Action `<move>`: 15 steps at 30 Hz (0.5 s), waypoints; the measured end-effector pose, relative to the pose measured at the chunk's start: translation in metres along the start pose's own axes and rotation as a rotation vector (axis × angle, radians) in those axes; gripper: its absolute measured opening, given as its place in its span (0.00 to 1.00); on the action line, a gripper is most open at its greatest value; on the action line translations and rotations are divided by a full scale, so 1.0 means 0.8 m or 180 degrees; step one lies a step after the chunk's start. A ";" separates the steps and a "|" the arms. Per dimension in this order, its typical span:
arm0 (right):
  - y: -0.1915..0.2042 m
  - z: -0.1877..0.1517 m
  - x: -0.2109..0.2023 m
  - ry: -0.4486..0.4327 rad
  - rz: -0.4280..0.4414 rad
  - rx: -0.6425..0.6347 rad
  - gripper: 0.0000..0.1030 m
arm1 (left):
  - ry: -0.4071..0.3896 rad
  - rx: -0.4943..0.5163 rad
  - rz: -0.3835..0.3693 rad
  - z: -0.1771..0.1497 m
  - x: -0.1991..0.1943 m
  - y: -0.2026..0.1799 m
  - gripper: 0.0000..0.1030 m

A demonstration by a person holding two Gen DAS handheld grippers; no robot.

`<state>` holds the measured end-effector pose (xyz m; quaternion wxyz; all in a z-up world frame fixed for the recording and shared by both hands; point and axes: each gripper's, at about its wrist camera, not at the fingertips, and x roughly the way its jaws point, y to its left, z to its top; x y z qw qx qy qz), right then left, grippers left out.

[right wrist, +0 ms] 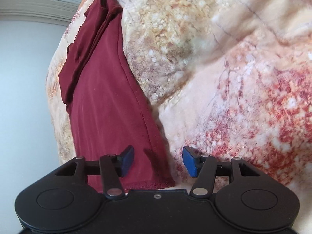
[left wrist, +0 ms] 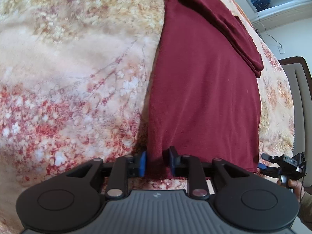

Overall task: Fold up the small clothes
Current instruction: 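Pinch the sweater hem edge with the right gripper, then lift the hem with the right gripper and fold it toward the collar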

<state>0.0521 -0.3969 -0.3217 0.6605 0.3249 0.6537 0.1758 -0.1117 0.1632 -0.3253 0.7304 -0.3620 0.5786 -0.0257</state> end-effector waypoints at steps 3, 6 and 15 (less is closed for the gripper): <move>0.001 0.002 0.015 0.0118 -0.0054 -0.0125 0.55 | 0.0024 0.0037 0.0042 0.001 0.006 -0.002 0.28; 0.011 -0.002 0.028 0.0270 -0.0086 -0.0330 0.06 | 0.0011 0.0174 0.0050 0.000 0.004 -0.010 0.12; 0.041 -0.037 -0.021 0.0332 0.0395 -0.0509 0.04 | -0.0156 0.0394 0.0012 -0.011 -0.043 -0.025 0.04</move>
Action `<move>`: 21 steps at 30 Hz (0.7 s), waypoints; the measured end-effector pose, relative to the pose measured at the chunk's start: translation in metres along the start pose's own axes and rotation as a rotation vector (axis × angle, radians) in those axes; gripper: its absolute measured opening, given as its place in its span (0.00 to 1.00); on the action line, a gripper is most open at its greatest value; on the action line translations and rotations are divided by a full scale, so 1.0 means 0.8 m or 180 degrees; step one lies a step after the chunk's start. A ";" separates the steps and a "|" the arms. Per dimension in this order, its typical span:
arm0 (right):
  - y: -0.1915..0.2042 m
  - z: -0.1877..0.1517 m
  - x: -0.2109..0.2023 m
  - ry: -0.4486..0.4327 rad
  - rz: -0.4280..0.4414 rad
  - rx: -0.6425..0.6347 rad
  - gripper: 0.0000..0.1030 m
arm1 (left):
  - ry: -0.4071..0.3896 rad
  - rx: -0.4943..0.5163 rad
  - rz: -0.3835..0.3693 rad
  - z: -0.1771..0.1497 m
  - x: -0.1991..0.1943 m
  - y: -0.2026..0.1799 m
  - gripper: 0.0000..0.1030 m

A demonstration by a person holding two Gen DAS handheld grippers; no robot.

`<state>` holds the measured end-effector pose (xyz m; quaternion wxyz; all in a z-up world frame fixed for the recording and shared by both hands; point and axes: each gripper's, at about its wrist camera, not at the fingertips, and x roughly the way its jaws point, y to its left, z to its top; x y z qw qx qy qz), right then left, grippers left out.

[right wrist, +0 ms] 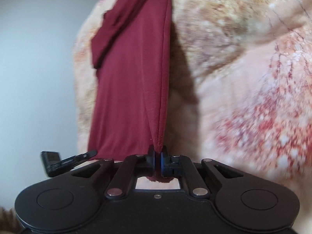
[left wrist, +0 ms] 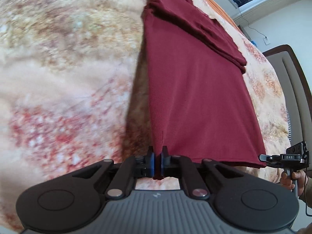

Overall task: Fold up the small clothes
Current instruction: 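Lift the hem with the right gripper and fold it toward the collar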

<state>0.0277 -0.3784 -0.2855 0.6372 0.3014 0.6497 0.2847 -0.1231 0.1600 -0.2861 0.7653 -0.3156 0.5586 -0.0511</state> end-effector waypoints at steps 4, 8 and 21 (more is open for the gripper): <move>-0.031 -0.002 0.015 0.0172 -0.0399 0.0130 0.04 | 0.0235 -0.0166 0.0097 -0.003 0.030 0.024 0.04; -0.031 0.015 0.016 0.0087 -0.0273 0.0207 0.04 | 0.0064 -0.0188 -0.0040 0.019 0.022 0.009 0.05; 0.022 0.228 0.026 -0.0805 0.0125 0.0436 0.06 | -0.0673 -0.0657 -0.0368 0.265 0.073 -0.001 0.05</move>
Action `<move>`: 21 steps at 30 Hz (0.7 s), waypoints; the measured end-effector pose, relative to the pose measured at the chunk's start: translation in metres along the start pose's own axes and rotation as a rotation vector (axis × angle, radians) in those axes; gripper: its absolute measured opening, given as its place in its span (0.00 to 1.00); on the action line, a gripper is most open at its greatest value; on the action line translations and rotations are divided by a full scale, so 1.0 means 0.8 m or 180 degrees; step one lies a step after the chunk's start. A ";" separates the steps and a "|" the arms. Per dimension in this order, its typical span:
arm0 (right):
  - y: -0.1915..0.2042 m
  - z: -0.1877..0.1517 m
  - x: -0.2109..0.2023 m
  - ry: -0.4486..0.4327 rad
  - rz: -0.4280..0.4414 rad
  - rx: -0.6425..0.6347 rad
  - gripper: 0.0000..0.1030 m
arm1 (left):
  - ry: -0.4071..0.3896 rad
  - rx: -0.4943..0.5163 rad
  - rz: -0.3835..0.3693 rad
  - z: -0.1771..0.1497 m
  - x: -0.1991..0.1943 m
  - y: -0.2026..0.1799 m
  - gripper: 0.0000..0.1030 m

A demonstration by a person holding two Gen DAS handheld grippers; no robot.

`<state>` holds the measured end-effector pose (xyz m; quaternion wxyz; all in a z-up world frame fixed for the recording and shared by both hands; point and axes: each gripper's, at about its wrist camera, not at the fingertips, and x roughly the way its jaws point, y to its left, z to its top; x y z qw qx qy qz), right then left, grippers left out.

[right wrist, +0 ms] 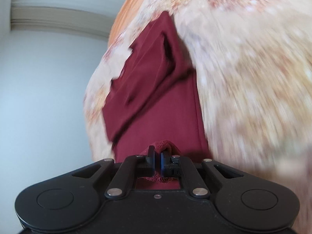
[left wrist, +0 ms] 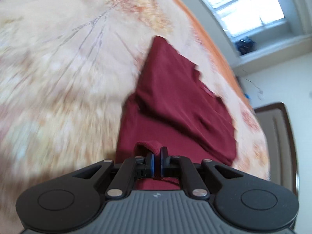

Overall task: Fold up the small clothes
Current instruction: 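Lift the hem with the right gripper and fold it toward the collar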

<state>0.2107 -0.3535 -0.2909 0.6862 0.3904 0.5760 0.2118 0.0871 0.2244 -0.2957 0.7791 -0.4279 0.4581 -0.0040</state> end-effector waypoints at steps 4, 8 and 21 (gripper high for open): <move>-0.007 0.034 0.040 -0.0100 -0.0141 0.0222 0.23 | 0.0117 0.0013 0.0193 0.026 0.042 -0.007 0.08; -0.001 0.046 0.038 -0.0113 -0.0045 -0.0067 0.54 | 0.0075 0.0057 -0.0090 0.036 0.029 0.001 0.52; 0.066 0.021 0.043 0.0035 -0.0742 -0.2906 0.52 | 0.0272 0.1597 0.0351 0.026 0.008 -0.026 0.75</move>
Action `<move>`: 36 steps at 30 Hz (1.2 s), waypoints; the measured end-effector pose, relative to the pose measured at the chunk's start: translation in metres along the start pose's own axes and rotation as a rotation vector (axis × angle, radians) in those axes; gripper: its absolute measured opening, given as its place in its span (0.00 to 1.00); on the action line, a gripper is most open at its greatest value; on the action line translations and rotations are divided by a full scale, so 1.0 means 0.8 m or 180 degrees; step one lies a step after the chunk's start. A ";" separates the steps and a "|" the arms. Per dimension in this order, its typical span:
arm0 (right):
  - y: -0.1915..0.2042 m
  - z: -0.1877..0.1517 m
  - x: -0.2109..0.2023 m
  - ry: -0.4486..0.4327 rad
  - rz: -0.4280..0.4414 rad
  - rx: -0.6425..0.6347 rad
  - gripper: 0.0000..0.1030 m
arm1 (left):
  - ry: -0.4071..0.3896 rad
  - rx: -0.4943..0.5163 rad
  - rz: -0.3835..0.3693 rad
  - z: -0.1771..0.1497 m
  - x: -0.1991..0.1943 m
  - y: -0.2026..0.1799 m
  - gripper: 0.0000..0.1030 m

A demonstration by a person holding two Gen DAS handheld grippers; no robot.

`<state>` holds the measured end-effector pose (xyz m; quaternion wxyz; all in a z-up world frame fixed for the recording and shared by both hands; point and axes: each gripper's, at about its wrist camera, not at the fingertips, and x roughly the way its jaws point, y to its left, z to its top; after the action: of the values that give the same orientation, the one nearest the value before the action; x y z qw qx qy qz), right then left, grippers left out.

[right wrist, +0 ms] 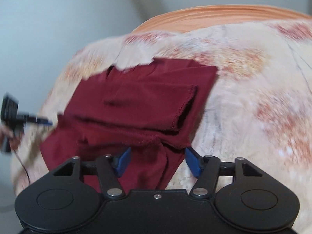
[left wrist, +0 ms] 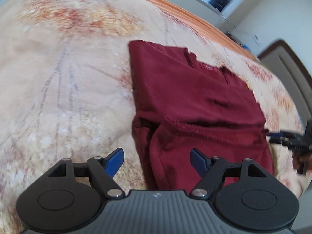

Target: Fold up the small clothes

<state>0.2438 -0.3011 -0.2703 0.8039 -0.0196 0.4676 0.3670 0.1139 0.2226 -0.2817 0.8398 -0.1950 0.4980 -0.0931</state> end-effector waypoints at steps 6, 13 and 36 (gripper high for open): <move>0.010 0.003 0.042 0.0221 0.0094 -0.0325 0.33 | 0.0173 0.0408 0.0059 0.004 0.023 -0.015 0.62; 0.014 0.005 0.045 0.0250 0.0122 -0.0284 0.14 | 0.0036 0.0613 0.0170 0.014 0.021 -0.028 0.35; 0.012 0.005 0.041 0.0174 0.0263 -0.0036 0.08 | -0.0011 0.0821 0.0276 0.019 0.014 -0.049 0.21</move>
<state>0.2506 -0.2737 -0.2897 0.7749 -0.0148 0.4877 0.4019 0.1337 0.1870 -0.2678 0.8620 -0.0639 0.4884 -0.1195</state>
